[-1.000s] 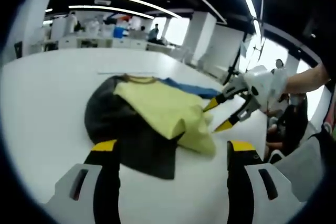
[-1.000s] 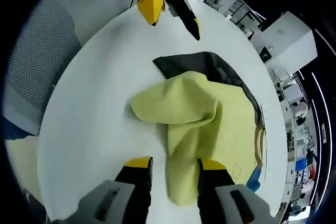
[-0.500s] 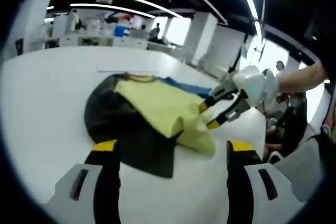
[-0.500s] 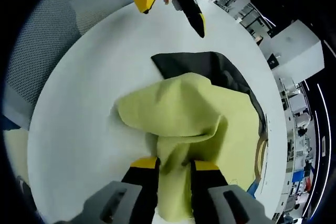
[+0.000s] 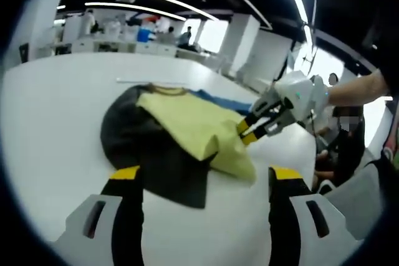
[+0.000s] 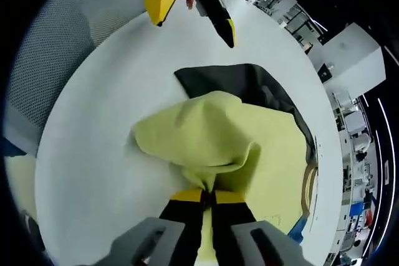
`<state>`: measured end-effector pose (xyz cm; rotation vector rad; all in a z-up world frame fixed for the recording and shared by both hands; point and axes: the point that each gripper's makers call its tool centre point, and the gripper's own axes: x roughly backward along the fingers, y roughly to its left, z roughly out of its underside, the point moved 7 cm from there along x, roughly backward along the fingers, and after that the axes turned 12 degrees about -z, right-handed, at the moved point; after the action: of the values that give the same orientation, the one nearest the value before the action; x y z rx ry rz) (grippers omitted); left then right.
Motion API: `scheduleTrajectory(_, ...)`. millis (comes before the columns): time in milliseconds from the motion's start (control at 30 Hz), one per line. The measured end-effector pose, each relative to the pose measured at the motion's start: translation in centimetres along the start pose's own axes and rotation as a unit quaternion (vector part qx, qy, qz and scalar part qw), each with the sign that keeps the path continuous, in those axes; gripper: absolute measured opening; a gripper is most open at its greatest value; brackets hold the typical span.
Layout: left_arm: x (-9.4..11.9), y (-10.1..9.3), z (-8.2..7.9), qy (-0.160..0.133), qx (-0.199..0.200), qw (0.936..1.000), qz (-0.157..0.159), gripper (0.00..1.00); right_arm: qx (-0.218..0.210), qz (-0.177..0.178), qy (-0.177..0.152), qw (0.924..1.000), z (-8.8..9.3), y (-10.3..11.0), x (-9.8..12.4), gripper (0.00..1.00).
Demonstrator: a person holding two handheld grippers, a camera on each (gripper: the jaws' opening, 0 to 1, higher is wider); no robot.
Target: Fold the garment on the visible template until the final outline fits inside the template.
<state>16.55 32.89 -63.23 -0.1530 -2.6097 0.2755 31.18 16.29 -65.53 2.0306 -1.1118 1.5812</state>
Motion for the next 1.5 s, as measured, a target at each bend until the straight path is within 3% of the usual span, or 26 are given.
scheduleTrajectory(133,-0.1,0.0,0.0,-0.001,0.000,1.0000,0.001,0.78,-0.015,-0.006,-0.008,0.9998,0.0,0.0,0.2,0.00)
scheduleTrajectory(233,-0.1,0.0,0.0,-0.001,0.001,1.0000,0.001,0.78,-0.058,-0.023,-0.025,0.9977,0.0,0.2,0.4,0.00)
scheduleTrajectory(433,-0.4,-0.3,0.2,0.003,0.003,1.0000,0.005,0.78,-0.101,-0.039,-0.049,0.9929,0.0,0.1,1.2,0.00)
scheduleTrajectory(700,-0.6,-0.5,0.3,0.003,0.004,1.0000,0.008,0.77,-0.222,-0.106,-0.132,0.9602,0.1,-1.0,3.4,0.00)
scheduleTrajectory(767,-0.6,-0.5,0.2,0.002,0.005,1.0000,0.008,0.77,-0.234,-0.096,-0.146,0.9564,0.3,-1.8,4.0,0.00)
scheduleTrajectory(867,-0.6,-0.4,0.1,0.001,0.006,1.0000,0.008,0.77,-0.273,-0.093,-0.175,0.9414,0.5,-3.2,5.1,0.00)
scheduleTrajectory(1000,-0.7,-0.4,0.1,0.001,0.007,0.9999,0.008,0.77,-0.300,-0.074,-0.192,0.9314,1.1,-5.2,6.0,0.00)
scheduleTrajectory(1033,-0.8,-0.5,0.1,0.001,0.008,0.9999,0.008,0.76,-0.316,-0.072,-0.202,0.9244,1.1,-5.7,6.1,0.00)
scheduleTrajectory(1367,-1.0,-0.3,-0.1,0.002,0.010,0.9999,0.007,0.76,-0.359,-0.046,-0.175,0.9156,3.8,-9.8,5.4,0.00)
scheduleTrajectory(1433,-1.1,-0.2,-0.1,0.003,0.011,0.9999,0.006,0.76,-0.371,-0.041,-0.171,0.9121,4.5,-10.6,5.1,0.00)
scheduleTrajectory(1500,-1.2,-0.2,-0.2,0.004,0.013,0.9999,0.006,0.75,-0.391,-0.034,-0.171,0.9038,5.0,-11.2,4.9,0.00)
